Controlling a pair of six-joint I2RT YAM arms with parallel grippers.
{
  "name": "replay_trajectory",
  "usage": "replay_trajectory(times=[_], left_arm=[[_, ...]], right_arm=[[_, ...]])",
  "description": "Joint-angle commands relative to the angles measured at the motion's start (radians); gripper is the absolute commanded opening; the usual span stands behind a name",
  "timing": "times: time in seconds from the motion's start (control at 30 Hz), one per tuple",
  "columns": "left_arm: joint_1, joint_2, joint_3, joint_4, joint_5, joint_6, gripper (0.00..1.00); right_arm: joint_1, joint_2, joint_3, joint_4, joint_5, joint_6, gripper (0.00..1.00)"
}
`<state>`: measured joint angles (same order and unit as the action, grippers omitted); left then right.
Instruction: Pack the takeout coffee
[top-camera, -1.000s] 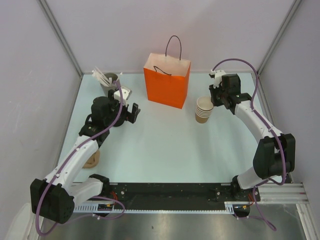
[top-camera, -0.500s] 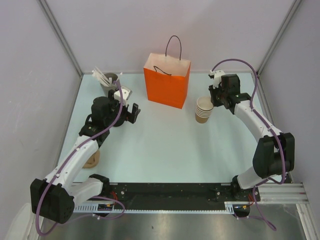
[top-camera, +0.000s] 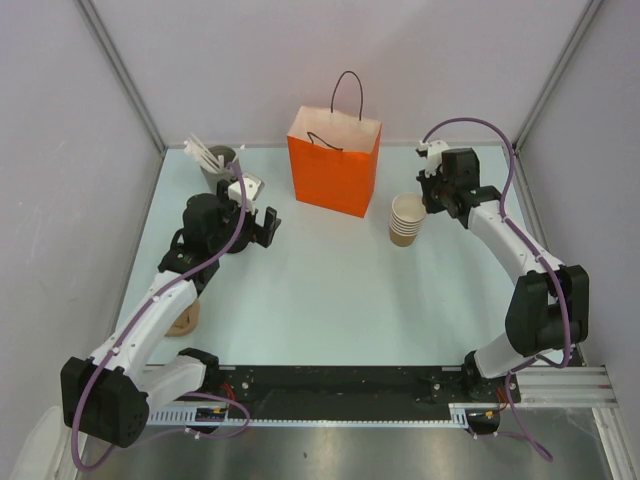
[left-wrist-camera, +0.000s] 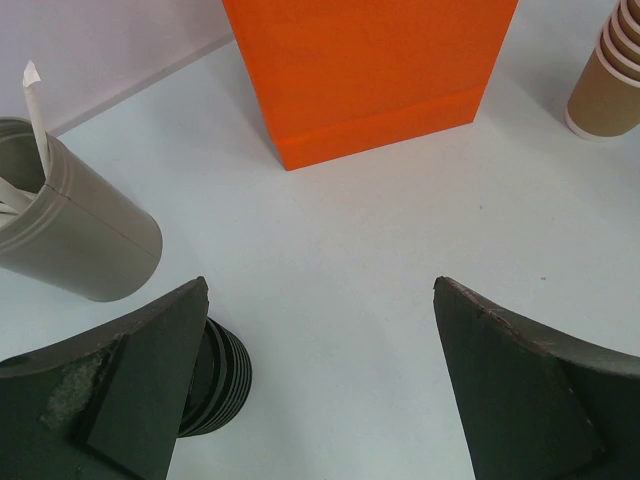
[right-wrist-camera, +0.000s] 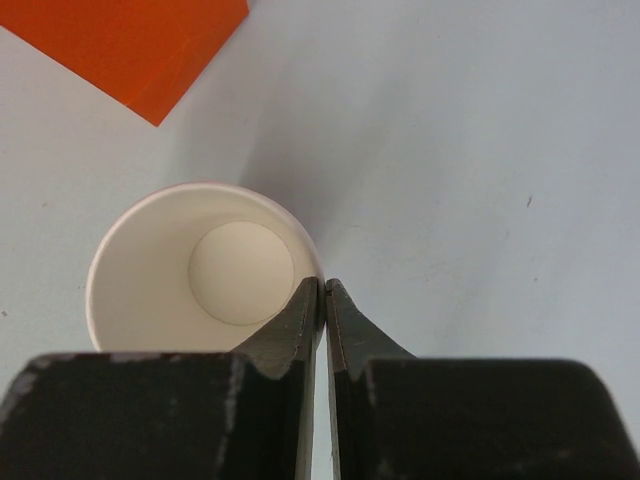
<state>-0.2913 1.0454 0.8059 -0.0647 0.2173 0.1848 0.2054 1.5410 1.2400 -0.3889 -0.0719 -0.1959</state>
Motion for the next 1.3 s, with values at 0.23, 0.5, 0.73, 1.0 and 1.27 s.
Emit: replay_trajectory(times=[0.23,0.5,0.73,1.0,1.27], left_arm=[[0.004,0.005,-0.004,0.034,0.024,0.015,0.99],[0.003,0.010,-0.002,0.034,0.021,0.015,0.99],[0.004,0.008,-0.002,0.032,0.022,0.015,0.99],[0.004,0.013,-0.002,0.034,0.022,0.015,0.99],[0.004,0.011,-0.001,0.032,0.022,0.015,0.99]], right_arm=[[0.022,-0.074,0.001,0.018,0.001,-0.008,0.03],[0.026,-0.102,-0.001,0.018,0.015,-0.008,0.01],[0.025,-0.101,0.001,0.027,0.047,-0.002,0.00],[0.023,-0.134,-0.001,0.033,0.057,-0.002,0.00],[0.022,-0.122,-0.001,0.045,0.116,-0.002,0.00]])
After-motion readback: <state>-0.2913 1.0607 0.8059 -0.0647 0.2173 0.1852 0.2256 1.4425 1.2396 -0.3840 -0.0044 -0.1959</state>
